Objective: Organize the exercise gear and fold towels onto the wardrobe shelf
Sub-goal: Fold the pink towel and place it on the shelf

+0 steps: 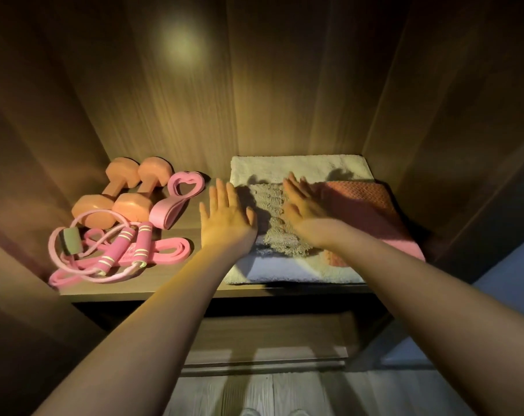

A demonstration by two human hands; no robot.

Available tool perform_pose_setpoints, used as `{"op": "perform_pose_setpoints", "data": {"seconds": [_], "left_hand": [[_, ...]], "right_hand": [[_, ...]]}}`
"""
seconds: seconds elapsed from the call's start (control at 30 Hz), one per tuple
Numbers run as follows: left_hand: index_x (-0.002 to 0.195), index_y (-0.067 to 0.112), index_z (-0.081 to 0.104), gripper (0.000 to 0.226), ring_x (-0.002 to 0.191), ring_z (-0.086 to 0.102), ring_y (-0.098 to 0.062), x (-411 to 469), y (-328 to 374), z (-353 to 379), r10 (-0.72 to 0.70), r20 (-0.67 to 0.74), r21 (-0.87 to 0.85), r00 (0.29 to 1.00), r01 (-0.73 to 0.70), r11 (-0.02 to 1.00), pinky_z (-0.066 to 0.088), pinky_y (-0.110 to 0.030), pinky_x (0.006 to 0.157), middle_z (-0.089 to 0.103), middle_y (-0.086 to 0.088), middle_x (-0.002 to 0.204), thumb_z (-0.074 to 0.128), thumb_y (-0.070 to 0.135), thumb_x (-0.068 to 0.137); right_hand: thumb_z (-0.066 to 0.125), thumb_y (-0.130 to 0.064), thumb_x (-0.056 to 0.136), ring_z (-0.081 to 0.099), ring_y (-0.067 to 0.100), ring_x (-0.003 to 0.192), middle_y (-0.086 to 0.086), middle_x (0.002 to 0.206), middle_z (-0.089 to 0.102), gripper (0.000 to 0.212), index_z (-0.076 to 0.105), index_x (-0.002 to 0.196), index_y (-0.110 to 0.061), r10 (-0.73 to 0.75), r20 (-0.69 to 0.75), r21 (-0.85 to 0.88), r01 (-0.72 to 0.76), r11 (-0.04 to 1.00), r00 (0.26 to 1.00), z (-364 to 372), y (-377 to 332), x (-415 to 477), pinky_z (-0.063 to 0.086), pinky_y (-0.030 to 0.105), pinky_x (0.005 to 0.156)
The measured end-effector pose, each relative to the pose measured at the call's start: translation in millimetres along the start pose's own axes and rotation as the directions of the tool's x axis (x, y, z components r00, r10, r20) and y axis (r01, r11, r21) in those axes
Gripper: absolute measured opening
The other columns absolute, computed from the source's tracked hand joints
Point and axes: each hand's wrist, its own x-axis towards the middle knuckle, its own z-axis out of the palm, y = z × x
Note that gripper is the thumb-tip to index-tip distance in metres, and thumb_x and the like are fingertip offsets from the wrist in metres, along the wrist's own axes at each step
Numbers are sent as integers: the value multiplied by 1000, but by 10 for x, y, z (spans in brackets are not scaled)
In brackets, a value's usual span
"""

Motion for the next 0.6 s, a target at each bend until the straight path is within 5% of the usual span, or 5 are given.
{"op": "perform_pose_setpoints", "data": {"seconds": [0.07,0.17,0.3,0.6], "left_hand": [[156,14,0,68,150,-13,-21,17,126,-82,116,-71,23,991,-115,993,-6,-46,121,-12,-6,163,30,38,100],[156,29,-2,66,149,-15,-21,62,372,-88,253,65,128,965,-259,957,-8,-53,119,-13,0,163,22,52,99],[149,43,-17,72,147,-20,-34,76,464,194,173,257,240,951,-237,941,-5,-63,115,-22,-1,160,9,74,90],[151,44,-11,74,148,-14,-35,136,365,485,157,203,267,967,-209,941,-6,-65,113,-15,-5,162,2,77,85]], "right_hand": [[19,-35,106,-23,9,144,-20,157,-19,53,0,155,-34,23,-102,52,-17,998,994,-132,119,15,-14,41,118],[15,-40,105,-22,15,147,-17,160,-16,52,-2,155,-36,179,-90,-117,-189,975,980,-234,459,-25,-15,52,117],[5,-59,98,-33,23,142,-24,155,-27,52,-14,146,-54,326,-9,-206,-321,925,945,-113,788,-124,-12,67,110],[7,-64,95,-25,21,146,-28,154,-26,52,-12,144,-59,330,-83,-237,-340,910,940,90,911,-62,-7,69,111]]}}
